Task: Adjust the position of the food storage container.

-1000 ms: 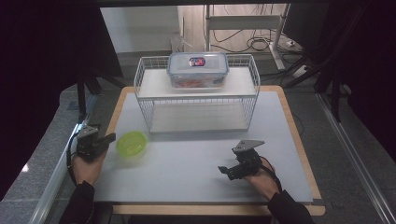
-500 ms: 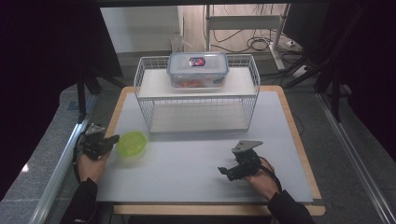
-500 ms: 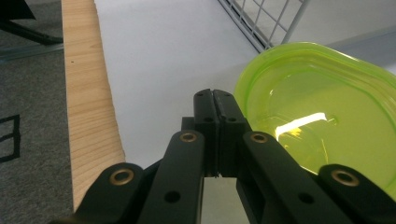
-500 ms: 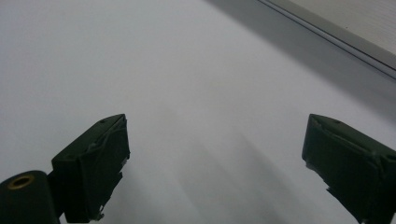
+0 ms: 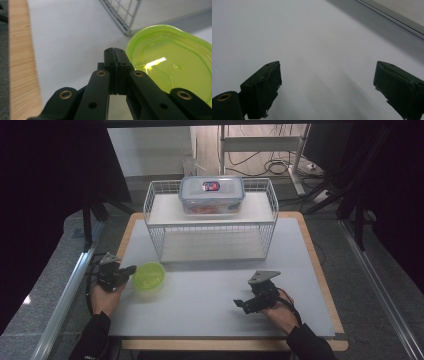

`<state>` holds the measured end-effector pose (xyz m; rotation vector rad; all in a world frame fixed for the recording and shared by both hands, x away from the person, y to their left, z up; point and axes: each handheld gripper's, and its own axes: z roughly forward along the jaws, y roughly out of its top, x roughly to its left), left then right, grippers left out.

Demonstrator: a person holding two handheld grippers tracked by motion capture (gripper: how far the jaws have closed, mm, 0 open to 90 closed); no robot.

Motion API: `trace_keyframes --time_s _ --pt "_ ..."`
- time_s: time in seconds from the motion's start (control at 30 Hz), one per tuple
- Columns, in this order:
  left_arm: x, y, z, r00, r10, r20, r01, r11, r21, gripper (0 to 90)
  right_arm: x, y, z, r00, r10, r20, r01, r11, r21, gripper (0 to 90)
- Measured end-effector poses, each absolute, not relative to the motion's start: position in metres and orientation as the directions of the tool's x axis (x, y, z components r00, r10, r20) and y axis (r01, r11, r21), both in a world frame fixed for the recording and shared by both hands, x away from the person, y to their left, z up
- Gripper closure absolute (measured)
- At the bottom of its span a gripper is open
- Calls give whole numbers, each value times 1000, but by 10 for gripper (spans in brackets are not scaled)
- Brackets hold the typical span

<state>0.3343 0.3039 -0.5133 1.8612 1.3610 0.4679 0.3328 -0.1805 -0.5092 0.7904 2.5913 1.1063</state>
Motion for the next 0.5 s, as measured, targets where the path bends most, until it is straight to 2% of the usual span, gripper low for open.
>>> trace_keyframes --time_s 0.5 --pt "335 247 -509 488 861 -143 617 -224 755 896 333 -181 -510 -831 557 10 396 578 714 82"
